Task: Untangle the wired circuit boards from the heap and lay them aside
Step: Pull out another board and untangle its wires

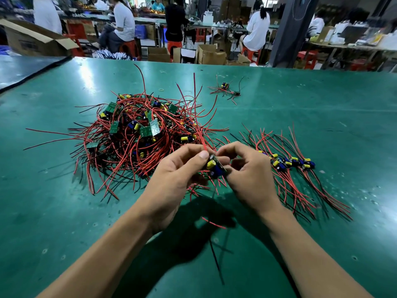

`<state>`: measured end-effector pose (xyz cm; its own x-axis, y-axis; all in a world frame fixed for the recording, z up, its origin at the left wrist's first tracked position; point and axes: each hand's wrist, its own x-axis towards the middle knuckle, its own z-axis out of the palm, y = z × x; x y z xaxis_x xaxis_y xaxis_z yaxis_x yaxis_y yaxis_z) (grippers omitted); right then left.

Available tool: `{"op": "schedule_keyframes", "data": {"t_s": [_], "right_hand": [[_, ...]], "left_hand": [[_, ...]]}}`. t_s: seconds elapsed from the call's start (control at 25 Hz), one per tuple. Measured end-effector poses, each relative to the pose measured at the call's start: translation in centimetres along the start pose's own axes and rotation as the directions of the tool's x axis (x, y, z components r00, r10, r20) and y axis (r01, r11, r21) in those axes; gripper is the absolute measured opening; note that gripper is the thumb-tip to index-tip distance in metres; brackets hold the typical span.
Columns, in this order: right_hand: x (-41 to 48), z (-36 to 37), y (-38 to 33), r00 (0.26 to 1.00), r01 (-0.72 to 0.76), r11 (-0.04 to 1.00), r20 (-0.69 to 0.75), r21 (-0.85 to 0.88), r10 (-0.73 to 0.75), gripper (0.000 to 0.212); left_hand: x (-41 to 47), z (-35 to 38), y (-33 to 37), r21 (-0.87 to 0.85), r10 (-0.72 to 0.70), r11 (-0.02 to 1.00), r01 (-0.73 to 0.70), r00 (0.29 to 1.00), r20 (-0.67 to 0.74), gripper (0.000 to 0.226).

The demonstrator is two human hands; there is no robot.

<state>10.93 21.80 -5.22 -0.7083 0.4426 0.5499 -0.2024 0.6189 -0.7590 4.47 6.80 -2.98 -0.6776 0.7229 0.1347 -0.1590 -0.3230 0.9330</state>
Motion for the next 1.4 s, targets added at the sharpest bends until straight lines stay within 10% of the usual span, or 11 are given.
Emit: {"op": "schedule_keyframes", "data": {"t_s": [0.52,0.72,0.88,1.16,1.4], "right_hand": [[-1.1,1.5,-0.4,0.968,0.247,0.946,0.009,-0.209,-0.251,0.028],[-0.6,1.5,-1.4,0.988,-0.110,0.960,0.136,0.258,0.077,0.010],[0.4,-0.5,-2.0,0.863,-0.483,0.657,0.440,0.579,0.247,0.006],[0.1,-2.2,-1.5,0.503,-0.769,0.546,0.841,0.333,0.197,0.050],[0.1,-2.0,-1.3,0.492,-0.814,0.475,0.831,0.333,0.260,0.052]], "left_hand": [[0.5,-0.5,-0.3,-0.130,-0.034,0.992,0.009,0.980,-0.194,0.012],[0.7,-1.1,-0.5,-0.086,-0.007,0.996,-0.011,0.979,-0.206,0.018],[0.7,-2.0,-0.1,-0.144,-0.020,0.990,-0.001,0.989,-0.145,0.022],[0.7,-1.3,0.2,-0.012,-0.424,0.905,0.426,0.903,0.074,0.038],[0.5,-1.7,-0.5,-0.108,-0.359,0.922,0.371,0.926,0.114,0.025]]}}
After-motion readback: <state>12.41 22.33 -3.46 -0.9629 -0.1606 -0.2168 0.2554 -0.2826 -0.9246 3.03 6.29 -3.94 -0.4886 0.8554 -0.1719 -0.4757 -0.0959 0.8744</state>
